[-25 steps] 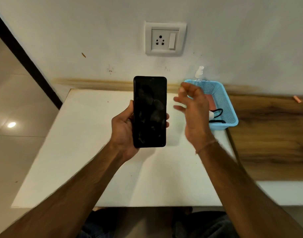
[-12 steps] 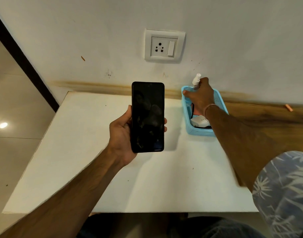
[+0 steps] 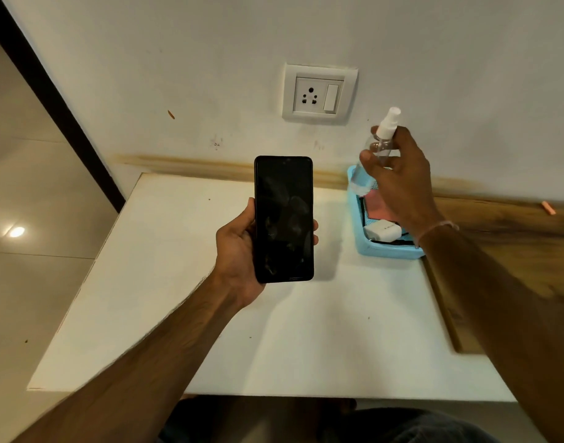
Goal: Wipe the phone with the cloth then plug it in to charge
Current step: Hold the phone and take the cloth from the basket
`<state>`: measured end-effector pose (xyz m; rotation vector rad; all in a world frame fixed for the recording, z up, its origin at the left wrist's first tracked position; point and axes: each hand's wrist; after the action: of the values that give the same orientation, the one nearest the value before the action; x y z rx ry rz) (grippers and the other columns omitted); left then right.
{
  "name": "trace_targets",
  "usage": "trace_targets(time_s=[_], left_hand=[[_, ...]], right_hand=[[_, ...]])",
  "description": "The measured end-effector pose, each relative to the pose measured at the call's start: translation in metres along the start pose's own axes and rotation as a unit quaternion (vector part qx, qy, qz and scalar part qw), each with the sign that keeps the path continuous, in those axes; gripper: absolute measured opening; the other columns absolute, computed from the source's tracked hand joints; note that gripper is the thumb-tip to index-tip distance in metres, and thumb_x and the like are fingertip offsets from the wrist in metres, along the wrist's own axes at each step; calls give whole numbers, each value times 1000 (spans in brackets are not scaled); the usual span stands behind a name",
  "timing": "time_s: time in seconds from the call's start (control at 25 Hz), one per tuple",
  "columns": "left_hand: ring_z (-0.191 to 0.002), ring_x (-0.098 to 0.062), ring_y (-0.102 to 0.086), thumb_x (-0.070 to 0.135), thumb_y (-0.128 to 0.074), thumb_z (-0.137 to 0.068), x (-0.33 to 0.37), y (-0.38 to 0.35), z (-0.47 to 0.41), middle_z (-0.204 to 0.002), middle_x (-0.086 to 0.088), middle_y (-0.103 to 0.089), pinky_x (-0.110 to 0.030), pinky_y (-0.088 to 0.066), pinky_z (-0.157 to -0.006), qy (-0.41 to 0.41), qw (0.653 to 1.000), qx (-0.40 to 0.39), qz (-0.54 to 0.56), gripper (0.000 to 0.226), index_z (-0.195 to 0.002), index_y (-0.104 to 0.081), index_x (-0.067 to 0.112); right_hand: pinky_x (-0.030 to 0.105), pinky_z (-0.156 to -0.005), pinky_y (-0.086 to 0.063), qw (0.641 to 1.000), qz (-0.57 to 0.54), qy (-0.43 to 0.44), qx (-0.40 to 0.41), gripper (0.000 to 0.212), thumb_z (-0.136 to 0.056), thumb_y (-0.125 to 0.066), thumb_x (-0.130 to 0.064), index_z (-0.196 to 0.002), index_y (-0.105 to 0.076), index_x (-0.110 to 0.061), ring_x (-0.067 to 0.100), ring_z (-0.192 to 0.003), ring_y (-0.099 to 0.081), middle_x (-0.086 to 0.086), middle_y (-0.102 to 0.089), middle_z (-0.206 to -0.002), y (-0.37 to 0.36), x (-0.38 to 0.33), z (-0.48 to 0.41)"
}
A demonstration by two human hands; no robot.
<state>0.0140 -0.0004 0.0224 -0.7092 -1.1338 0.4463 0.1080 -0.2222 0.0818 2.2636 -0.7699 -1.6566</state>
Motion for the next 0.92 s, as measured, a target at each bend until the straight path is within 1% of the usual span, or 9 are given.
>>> trace_targets(time_s=[0.08,0.24,0.4,0.44,0.52,0.56,0.6,0.72,0.92], left_hand=[[-110,-45,-64,54,-33,-102,1,1,-1,-130,-30,-62,-50,-57,-92,-3,1000,12,7,61,-132,-65,12],[-113,-47,-64,56,-35,-101,0,3,-3,-130,-25,-65,-51,-58,-91,-11,999,51,6,60,-132,-65,15],[-121,-46,-61,57,-38,-101,0,6,-6,-131,-19,-66,-60,-47,-105,-33,993,108,-23,56,-129,-67,18],[-116,-43,-65,56,-38,-101,1,7,-6,-126,-17,-69,-58,-50,-103,-39,993,112,-25,55,-124,-71,18],[-85,-27,-74,54,-36,-103,2,9,-7,-93,-6,-76,-42,-61,-79,-39,995,94,-12,54,-97,-79,21],[-69,-19,-72,52,-34,-104,2,9,-6,-77,0,-73,-32,-59,-66,-34,996,77,3,57,-84,-78,22],[-60,-14,-68,52,-34,-105,2,9,-6,-69,3,-69,-27,-56,-60,-33,997,70,14,58,-79,-76,22],[-51,-13,-62,52,-33,-105,2,9,-6,-63,3,-64,-25,-53,-53,-44,997,65,17,57,-81,-75,22],[-44,-13,-59,50,-31,-107,3,9,-6,-55,3,-61,-23,-50,-46,-33,998,62,-8,61,-70,-74,26]], right_hand=[[40,-95,-52,996,-78,8,-46,43,-91,-63,-21,-132,-50,-19,20,-107,-61,2,-58,-122,-1,-29,22],[29,-83,-56,970,-212,36,-117,38,-92,-59,-13,-129,-50,-19,17,-103,-65,5,-63,-113,-10,-78,61],[45,-92,-53,935,-321,13,-149,37,-91,-55,-22,-128,-50,-19,26,-104,-65,11,-65,-117,-18,-97,87],[46,-90,-54,918,-361,0,-164,38,-91,-52,-21,-129,-49,-16,29,-102,-66,13,-65,-117,-18,-98,92],[43,-82,-56,880,-433,-25,-192,42,-92,-48,-21,-133,-49,-9,30,-91,-66,17,-65,-116,-19,-100,101],[41,-78,-56,864,-461,-36,-202,44,-92,-48,-23,-134,-48,-7,29,-86,-66,19,-65,-116,-20,-99,106],[40,-75,-56,851,-480,-47,-208,46,-92,-48,-26,-134,-47,-6,29,-83,-66,20,-65,-115,-20,-98,110],[38,-72,-56,819,-518,-83,-231,48,-88,-50,-33,-131,-50,-10,27,-80,-65,18,-66,-113,-23,-92,118],[38,-70,-57,787,-553,-109,-250,46,-87,-52,-34,-128,-54,-13,25,-77,-65,17,-67,-111,-26,-85,123]])
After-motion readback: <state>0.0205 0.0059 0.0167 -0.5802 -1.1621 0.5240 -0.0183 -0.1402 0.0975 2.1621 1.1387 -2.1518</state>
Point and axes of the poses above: each hand's wrist, its own z-axis away from the middle knuckle, its own y-axis out of the back of the hand, x = y × z
